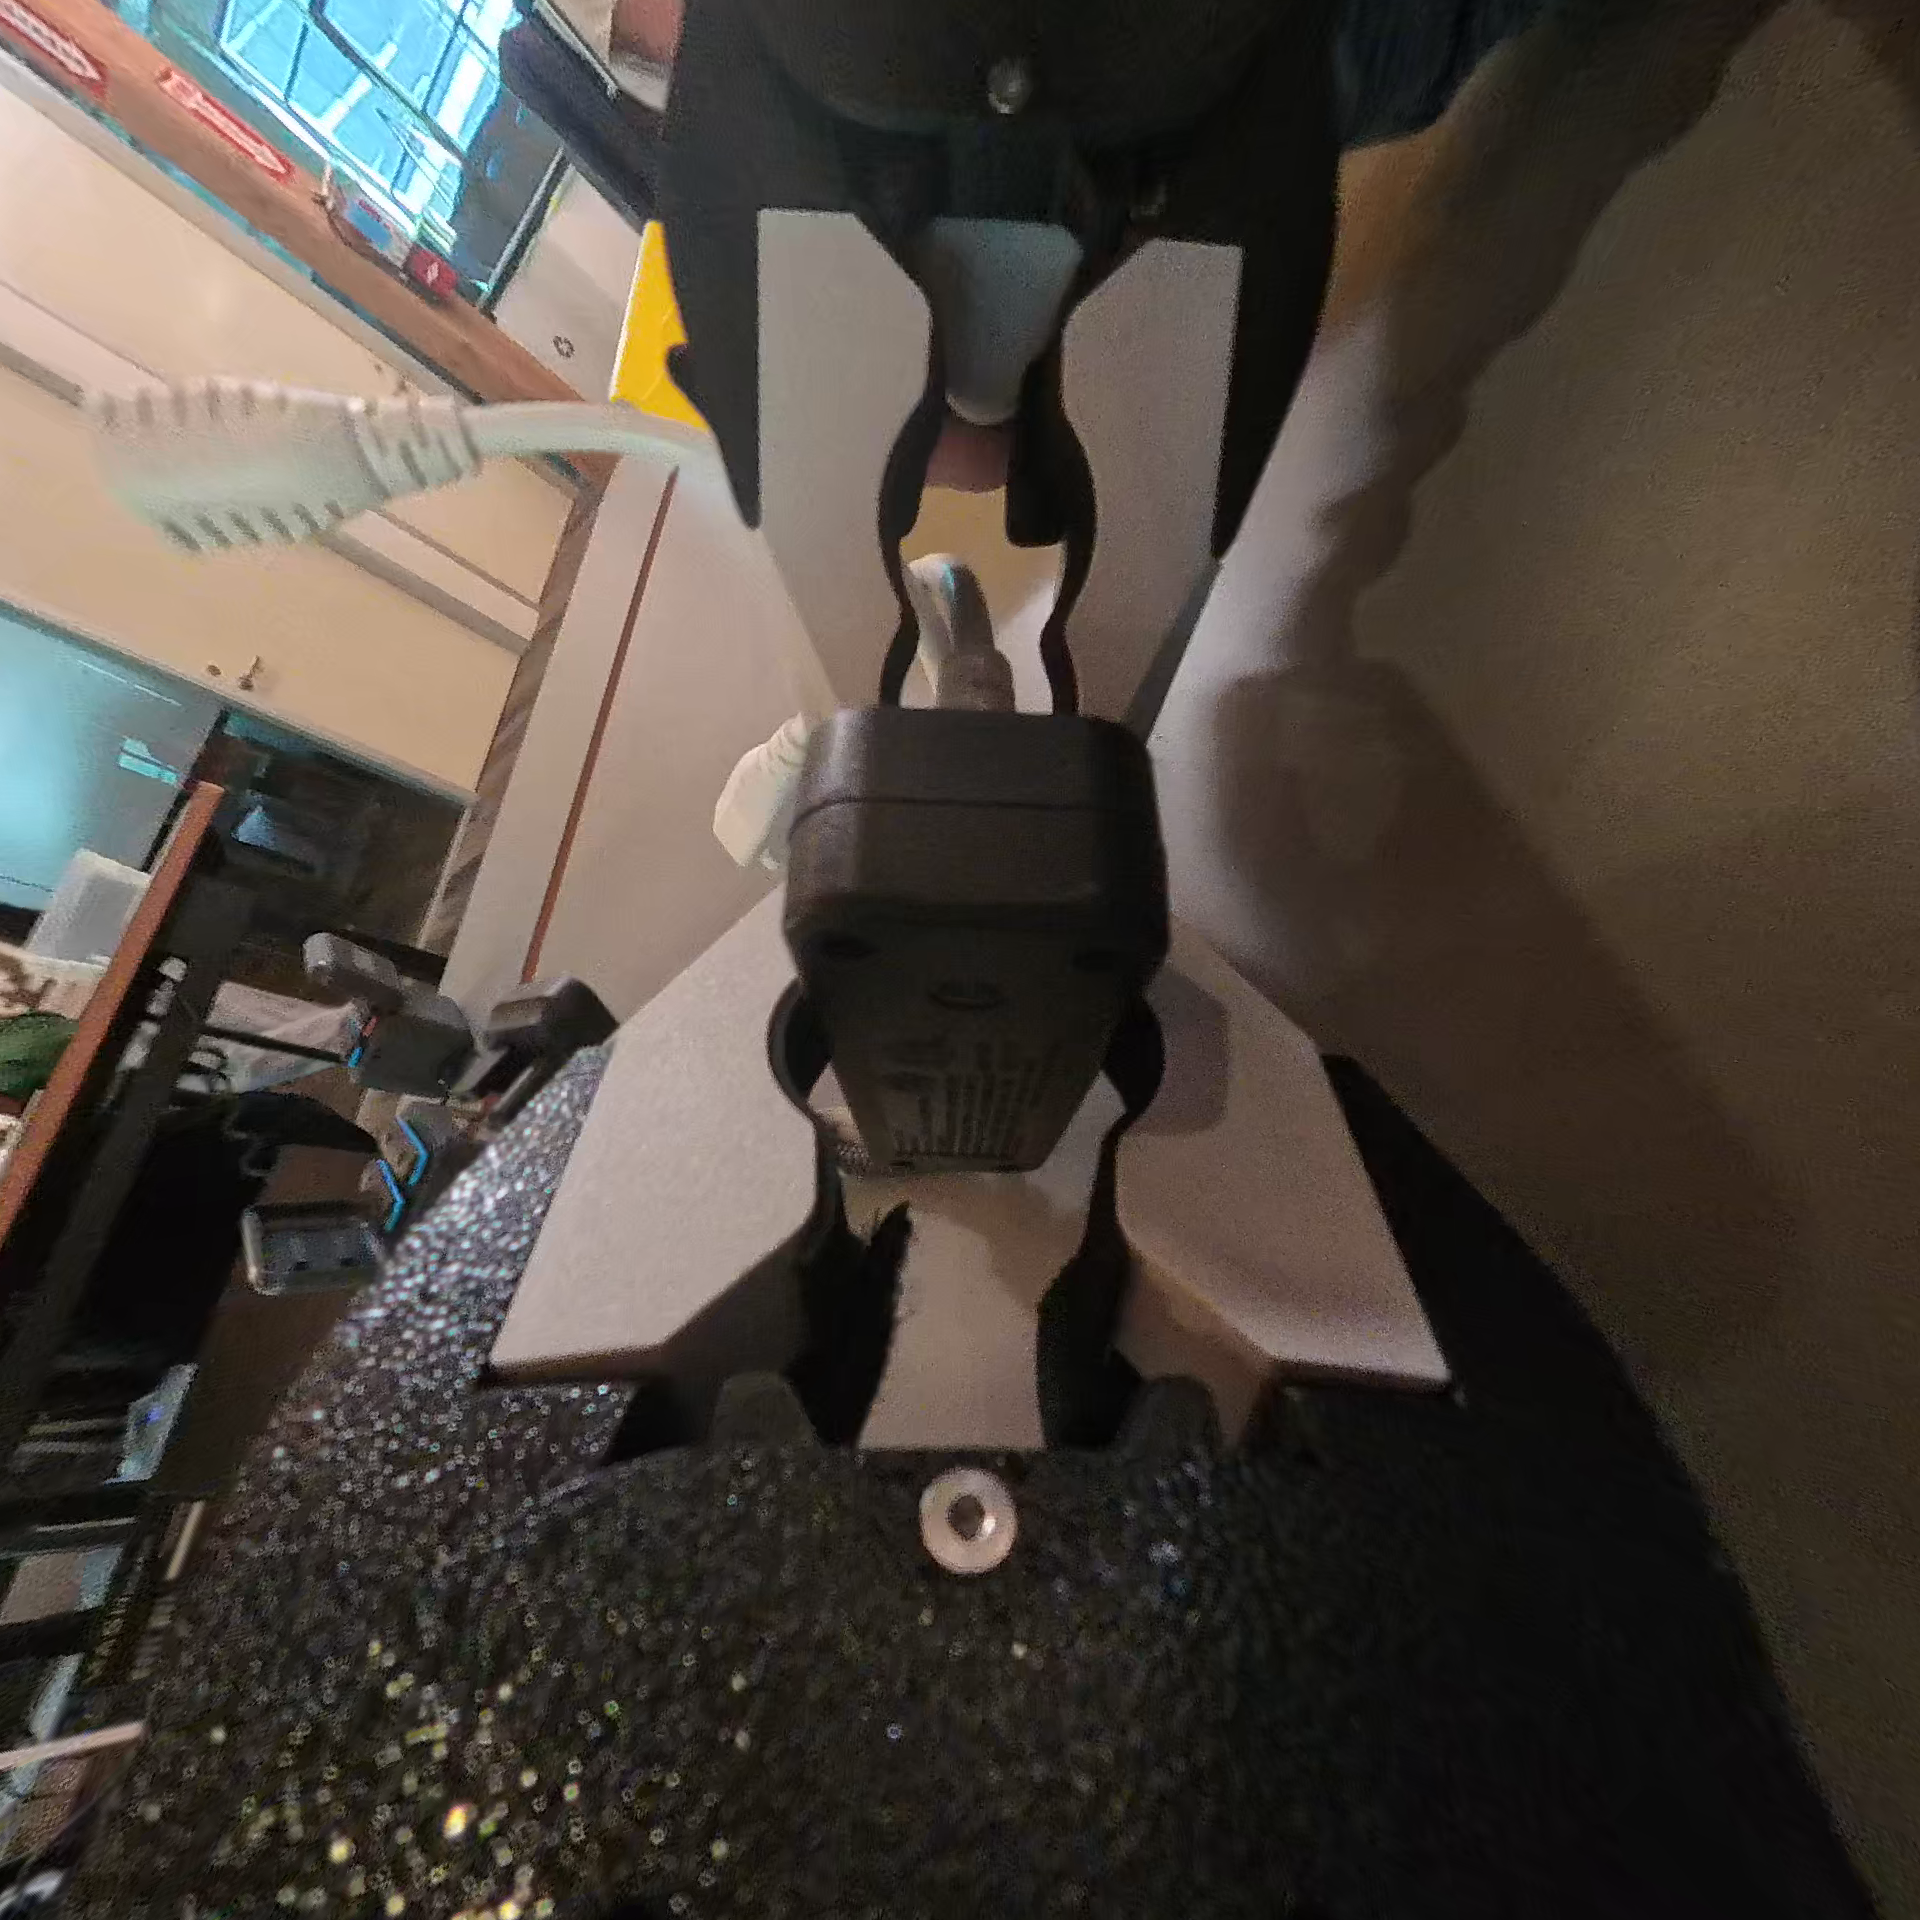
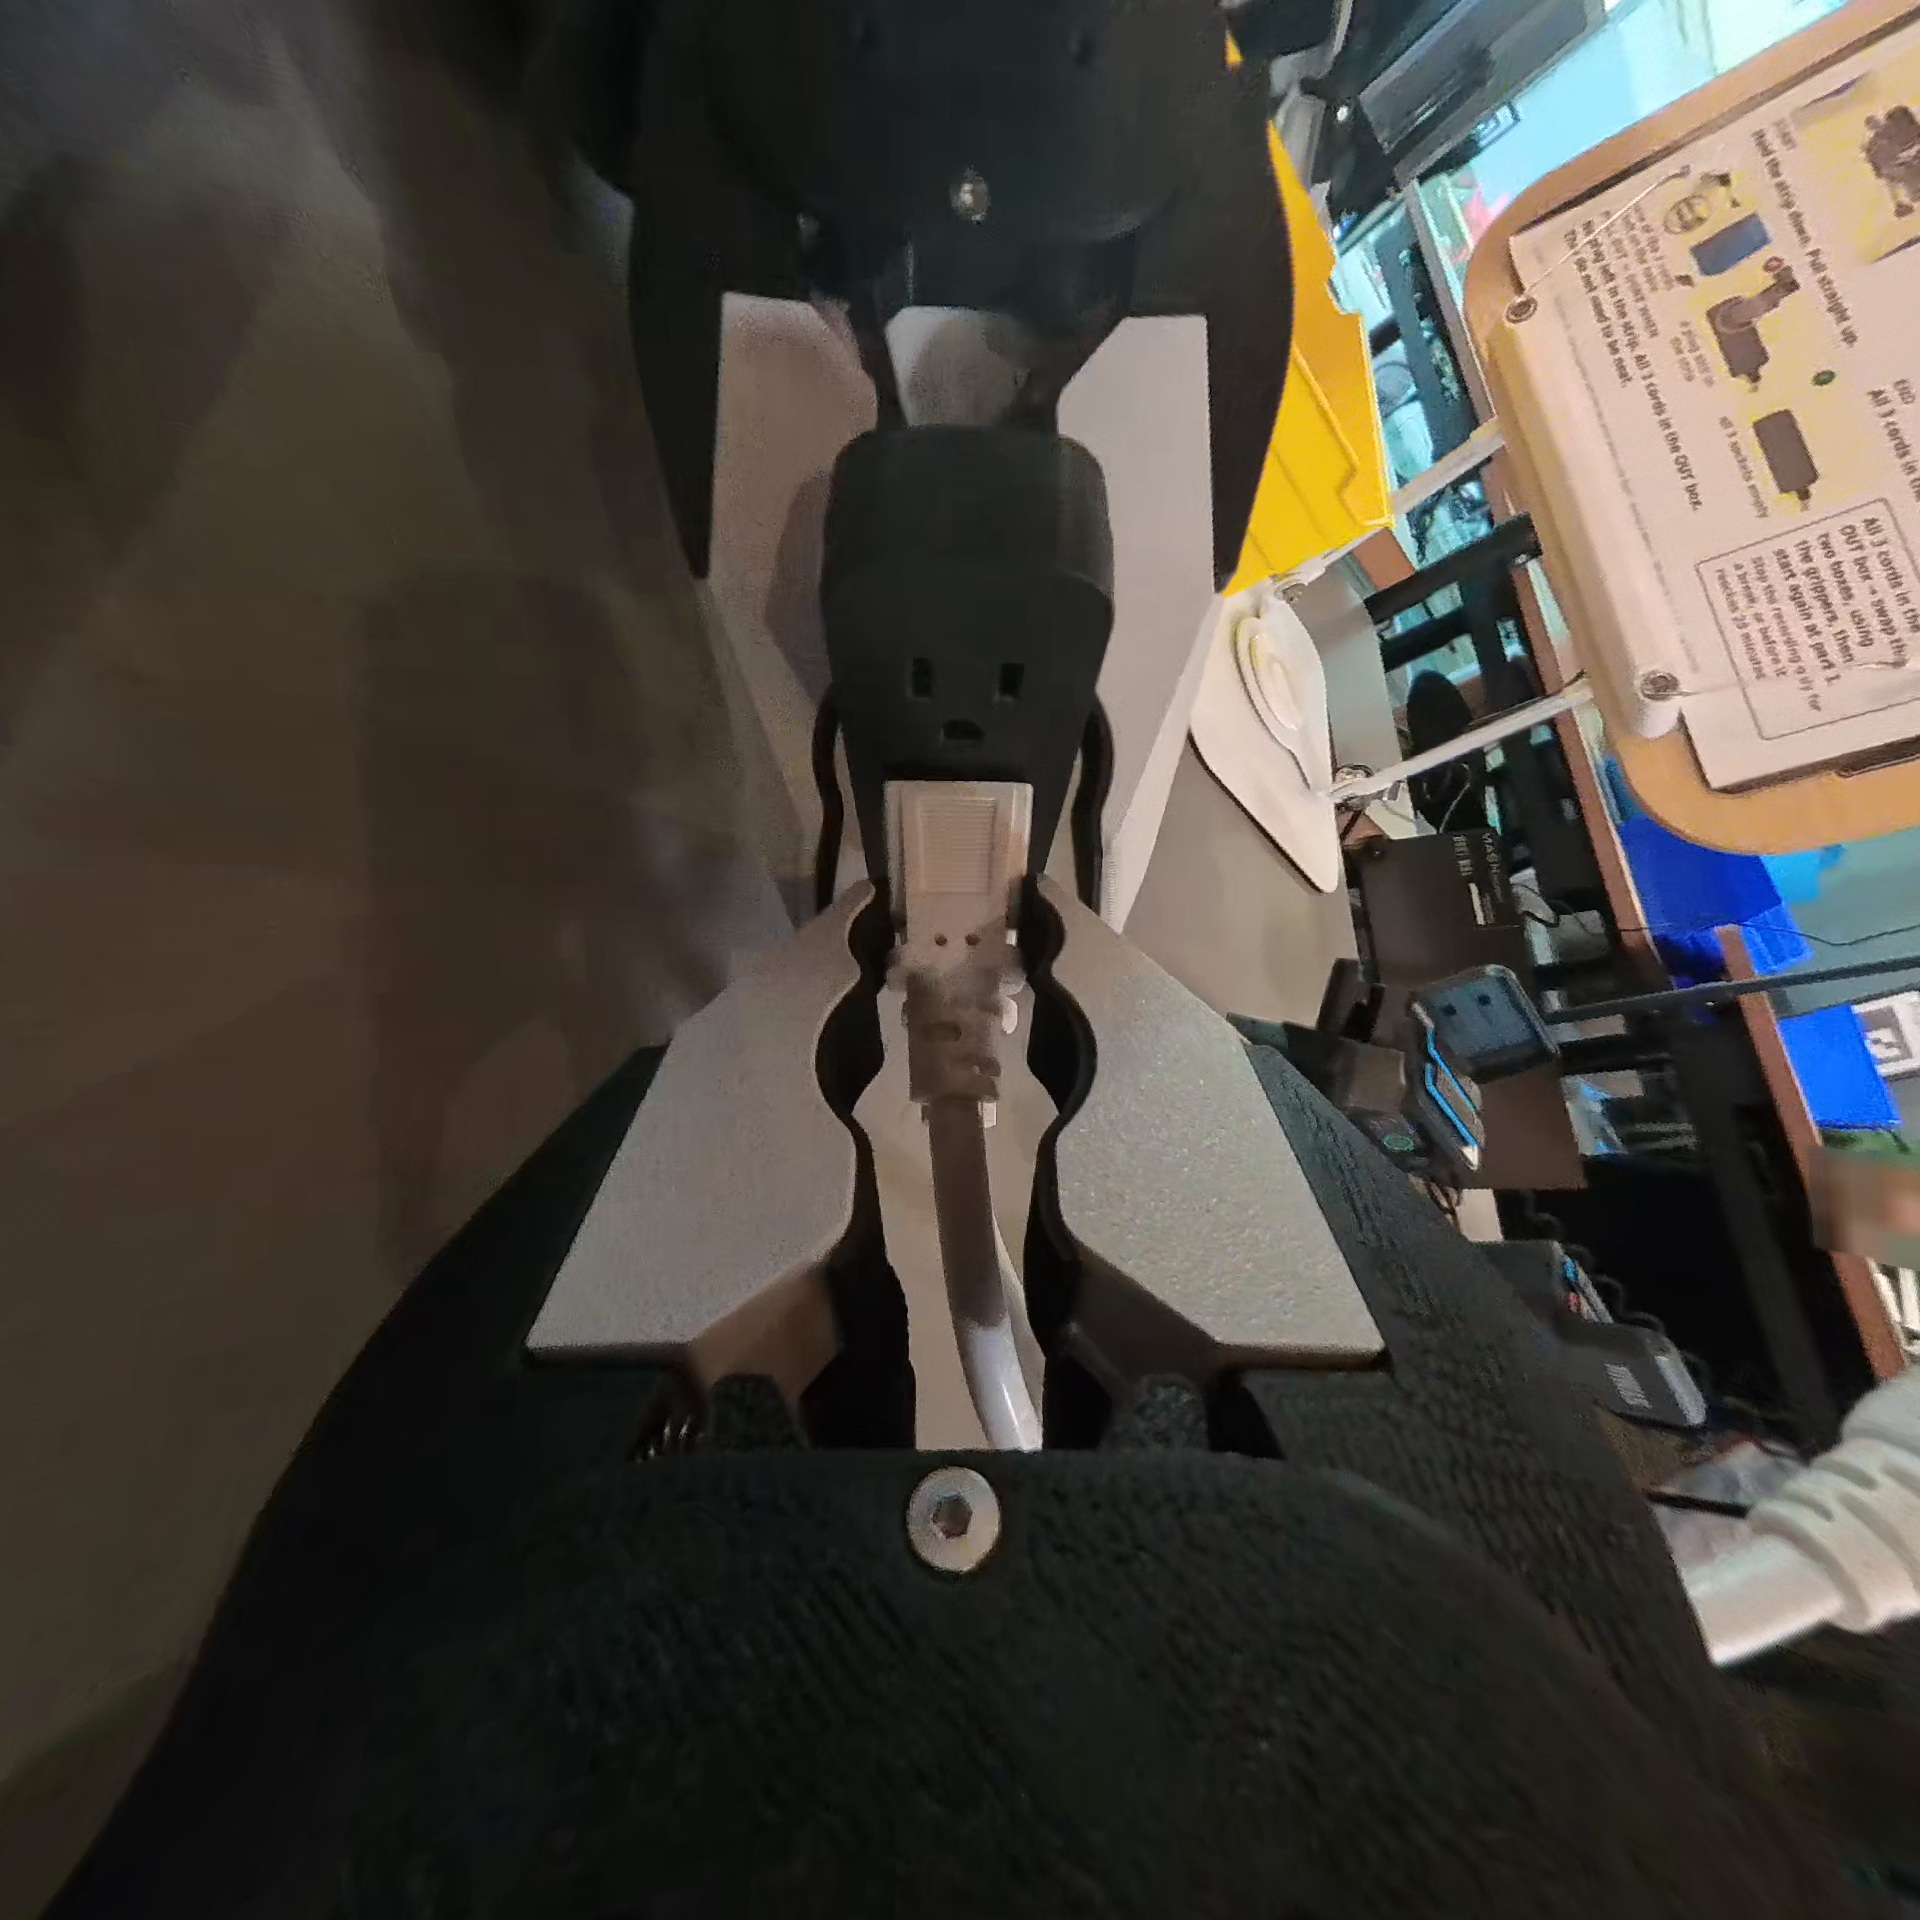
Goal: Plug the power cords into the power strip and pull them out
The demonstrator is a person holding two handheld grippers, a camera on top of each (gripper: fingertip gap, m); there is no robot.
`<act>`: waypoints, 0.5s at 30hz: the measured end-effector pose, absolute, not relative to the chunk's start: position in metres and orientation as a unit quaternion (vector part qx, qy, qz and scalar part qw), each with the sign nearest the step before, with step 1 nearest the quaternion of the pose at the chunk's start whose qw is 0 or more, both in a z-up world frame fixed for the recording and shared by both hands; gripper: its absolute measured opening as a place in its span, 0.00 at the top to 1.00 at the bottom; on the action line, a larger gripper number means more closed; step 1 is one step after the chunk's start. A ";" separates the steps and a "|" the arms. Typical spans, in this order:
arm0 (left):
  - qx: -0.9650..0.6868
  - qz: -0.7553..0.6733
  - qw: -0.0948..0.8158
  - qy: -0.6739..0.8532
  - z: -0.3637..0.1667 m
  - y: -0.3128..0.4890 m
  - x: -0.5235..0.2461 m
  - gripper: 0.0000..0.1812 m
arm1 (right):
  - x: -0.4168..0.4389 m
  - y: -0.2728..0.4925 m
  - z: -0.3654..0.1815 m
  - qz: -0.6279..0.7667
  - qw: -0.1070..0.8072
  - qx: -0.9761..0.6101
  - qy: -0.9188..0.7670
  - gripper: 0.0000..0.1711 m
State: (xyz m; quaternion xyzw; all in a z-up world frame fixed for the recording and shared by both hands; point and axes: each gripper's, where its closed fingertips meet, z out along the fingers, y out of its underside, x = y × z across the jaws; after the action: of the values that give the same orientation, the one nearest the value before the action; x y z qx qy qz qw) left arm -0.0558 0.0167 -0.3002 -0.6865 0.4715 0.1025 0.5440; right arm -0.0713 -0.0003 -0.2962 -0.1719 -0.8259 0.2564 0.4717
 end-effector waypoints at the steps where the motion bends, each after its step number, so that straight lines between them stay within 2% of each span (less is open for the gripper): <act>1: -0.687 0.095 0.544 0.471 -0.299 0.015 -0.055 0.73 | -0.071 -0.003 -0.295 0.266 0.471 -0.173 -0.823 0.87; 7: -0.685 0.053 0.560 0.463 -0.295 0.004 -0.050 0.73 | -0.065 -0.015 -0.289 0.333 0.453 -0.171 -0.809 0.87; 15: -0.690 0.023 0.564 0.453 -0.295 -0.001 -0.046 0.71 | -0.059 -0.020 -0.287 0.353 0.449 -0.171 -0.803 0.87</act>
State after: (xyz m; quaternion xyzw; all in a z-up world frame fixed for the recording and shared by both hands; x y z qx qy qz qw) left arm -0.0458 -0.0006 -0.2949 -0.6899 0.4534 0.0227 0.5639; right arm -0.0588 -0.0197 -0.2868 -0.1715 -0.8029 0.3527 0.4489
